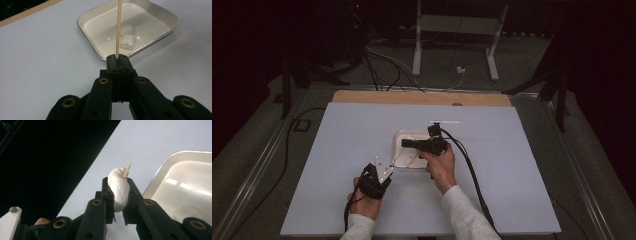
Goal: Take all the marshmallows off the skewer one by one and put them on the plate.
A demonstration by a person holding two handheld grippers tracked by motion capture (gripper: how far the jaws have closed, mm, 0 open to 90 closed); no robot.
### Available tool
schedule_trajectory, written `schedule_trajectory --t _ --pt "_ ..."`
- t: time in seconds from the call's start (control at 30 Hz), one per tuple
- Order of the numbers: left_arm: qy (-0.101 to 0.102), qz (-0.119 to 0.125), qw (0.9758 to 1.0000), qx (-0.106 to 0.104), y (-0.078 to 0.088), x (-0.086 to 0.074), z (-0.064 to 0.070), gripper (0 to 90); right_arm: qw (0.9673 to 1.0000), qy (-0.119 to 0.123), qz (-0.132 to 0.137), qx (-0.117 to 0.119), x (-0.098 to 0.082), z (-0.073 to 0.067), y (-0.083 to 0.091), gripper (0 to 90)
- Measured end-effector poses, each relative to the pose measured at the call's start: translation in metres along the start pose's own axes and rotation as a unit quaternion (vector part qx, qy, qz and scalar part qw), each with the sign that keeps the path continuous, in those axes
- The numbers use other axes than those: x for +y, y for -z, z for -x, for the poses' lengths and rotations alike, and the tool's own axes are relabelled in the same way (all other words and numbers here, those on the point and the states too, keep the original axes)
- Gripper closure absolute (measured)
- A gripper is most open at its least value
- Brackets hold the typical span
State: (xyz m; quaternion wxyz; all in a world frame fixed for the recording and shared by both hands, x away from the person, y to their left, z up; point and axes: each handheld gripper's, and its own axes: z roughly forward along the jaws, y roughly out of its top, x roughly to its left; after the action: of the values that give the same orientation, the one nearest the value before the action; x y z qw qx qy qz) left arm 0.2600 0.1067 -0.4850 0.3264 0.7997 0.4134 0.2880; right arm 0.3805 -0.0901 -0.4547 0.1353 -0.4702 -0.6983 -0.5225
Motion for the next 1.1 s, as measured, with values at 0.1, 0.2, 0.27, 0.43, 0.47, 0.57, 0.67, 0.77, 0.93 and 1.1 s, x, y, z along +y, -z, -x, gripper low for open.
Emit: schedule_trajectory --t 0.1,0.2,0.27,0.43,0.47,0.57,0.67,0.77,0.93,1.1 --pt "-0.012 -0.004 0.9999 0.006 0.000 0.001 0.001 90.0 1.0000 0.000 0.007 -0.002 0.002 0.001 0.001 81.9" --pt "-0.015 -0.005 0.9998 0.010 0.001 0.001 0.001 90.0 0.9999 -0.004 0.013 -0.002 0.003 0.003 0.002 81.8" --pt "-0.019 -0.009 0.9997 0.012 0.000 0.001 0.001 90.0 0.9998 -0.008 0.017 0.001 0.004 0.004 0.003 81.8" --pt "-0.026 -0.013 0.9993 0.023 -0.001 0.000 0.001 90.0 0.9995 -0.015 0.029 -0.002 0.008 0.008 0.007 81.7" --pt "-0.027 -0.018 0.9993 0.021 -0.001 0.000 0.001 90.0 0.9994 -0.016 0.032 -0.001 0.008 0.009 0.007 81.7" --pt "-0.030 -0.019 0.9991 0.024 -0.001 -0.001 0.001 90.0 0.9994 -0.014 0.031 -0.004 0.008 0.010 0.007 81.5" --pt "-0.034 -0.028 0.9984 0.035 -0.002 -0.003 0.002 90.0 0.9990 -0.021 0.038 0.001 0.010 0.013 0.008 81.5" --pt "-0.003 -0.040 0.9986 0.033 -0.003 -0.015 -0.010 90.0 0.9956 -0.035 0.087 -0.002 0.020 0.018 0.026 82.5" --pt "0.051 -0.017 0.9983 0.022 0.006 -0.014 -0.026 90.0 0.9979 0.016 0.022 -0.058 0.035 0.016 0.039 80.1" --pt "0.038 -0.008 0.9991 0.016 0.007 -0.008 -0.021 90.0 0.9917 0.035 -0.072 -0.101 0.019 0.025 0.011 61.8"
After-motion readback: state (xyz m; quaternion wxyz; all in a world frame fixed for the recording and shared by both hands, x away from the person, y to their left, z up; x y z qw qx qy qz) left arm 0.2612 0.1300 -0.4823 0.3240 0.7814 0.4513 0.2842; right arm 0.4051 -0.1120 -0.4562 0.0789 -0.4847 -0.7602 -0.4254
